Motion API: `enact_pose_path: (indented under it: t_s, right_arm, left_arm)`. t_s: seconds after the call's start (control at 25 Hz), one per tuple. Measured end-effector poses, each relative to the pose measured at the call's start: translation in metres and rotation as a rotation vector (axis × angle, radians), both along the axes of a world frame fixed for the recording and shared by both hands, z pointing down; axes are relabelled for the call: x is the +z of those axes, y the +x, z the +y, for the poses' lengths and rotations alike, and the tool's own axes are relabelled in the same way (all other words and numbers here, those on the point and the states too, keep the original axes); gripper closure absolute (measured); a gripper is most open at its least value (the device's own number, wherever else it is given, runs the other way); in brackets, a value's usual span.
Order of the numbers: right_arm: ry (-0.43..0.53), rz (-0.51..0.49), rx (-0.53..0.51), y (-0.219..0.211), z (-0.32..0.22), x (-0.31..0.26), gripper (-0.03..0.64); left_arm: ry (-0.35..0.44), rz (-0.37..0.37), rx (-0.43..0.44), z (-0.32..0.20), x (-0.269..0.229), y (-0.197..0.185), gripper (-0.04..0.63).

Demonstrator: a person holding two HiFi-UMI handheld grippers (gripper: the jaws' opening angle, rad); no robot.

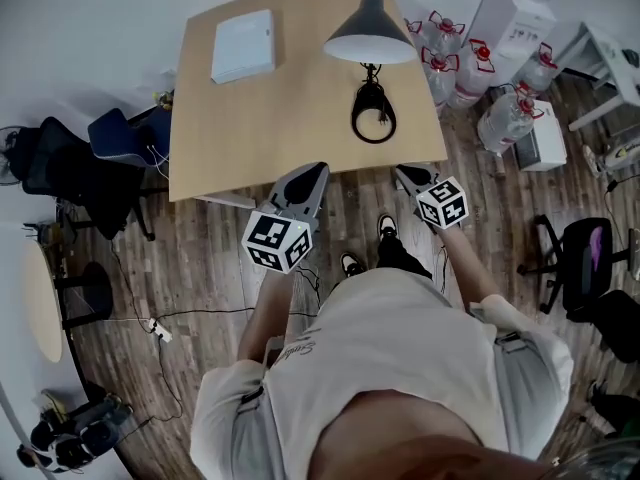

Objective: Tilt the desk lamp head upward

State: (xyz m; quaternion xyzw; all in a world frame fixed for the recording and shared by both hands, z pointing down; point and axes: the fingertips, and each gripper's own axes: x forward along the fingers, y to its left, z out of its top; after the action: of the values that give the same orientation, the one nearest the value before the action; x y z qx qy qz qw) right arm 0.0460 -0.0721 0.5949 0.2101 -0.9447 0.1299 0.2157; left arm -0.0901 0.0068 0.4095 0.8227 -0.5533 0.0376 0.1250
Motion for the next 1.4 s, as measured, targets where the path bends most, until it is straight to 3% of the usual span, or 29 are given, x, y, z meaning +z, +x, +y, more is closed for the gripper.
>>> enact_pose_path:
  t_s: [0.24, 0.4, 0.76, 0.92, 1.12, 1.28, 1.4]
  right_arm:
    - [0.102, -0.119, 0.038, -0.006, 0.031, -0.073, 0.621]
    - [0.202, -0.141, 0.015, -0.006, 0.045, -0.114, 0.621]
    - [0.384, -0.235, -0.046, -0.012, 0.067, -0.196, 0.621]
    - [0.439, -0.267, -0.018, -0.009, 0.069, -0.215, 0.621]
    - [0.498, -0.336, 0.013, -0.009, 0.075, -0.237, 0.621]
    - [0.522, -0.360, 0.016, -0.007, 0.085, -0.247, 0.621]
    - [0.549, -0.373, 0.028, -0.007, 0.090, -0.254, 0.621]
  left_arm:
    - [-0.002, 0.032, 0.072, 0.013, 0.016, 0.016, 0.580]
    - [0.026, 0.068, 0.075, 0.016, 0.006, 0.027, 0.580]
    - [0.106, 0.056, 0.033, 0.018, -0.032, 0.027, 0.579]
    - [0.132, 0.071, 0.011, 0.020, -0.044, 0.030, 0.580]
    - [0.159, 0.015, -0.001, 0.024, -0.046, 0.034, 0.580]
    - [0.166, 0.031, 0.008, 0.028, -0.053, 0.038, 0.580]
    - [0.191, -0.003, 0.014, 0.031, -0.060, 0.037, 0.580]
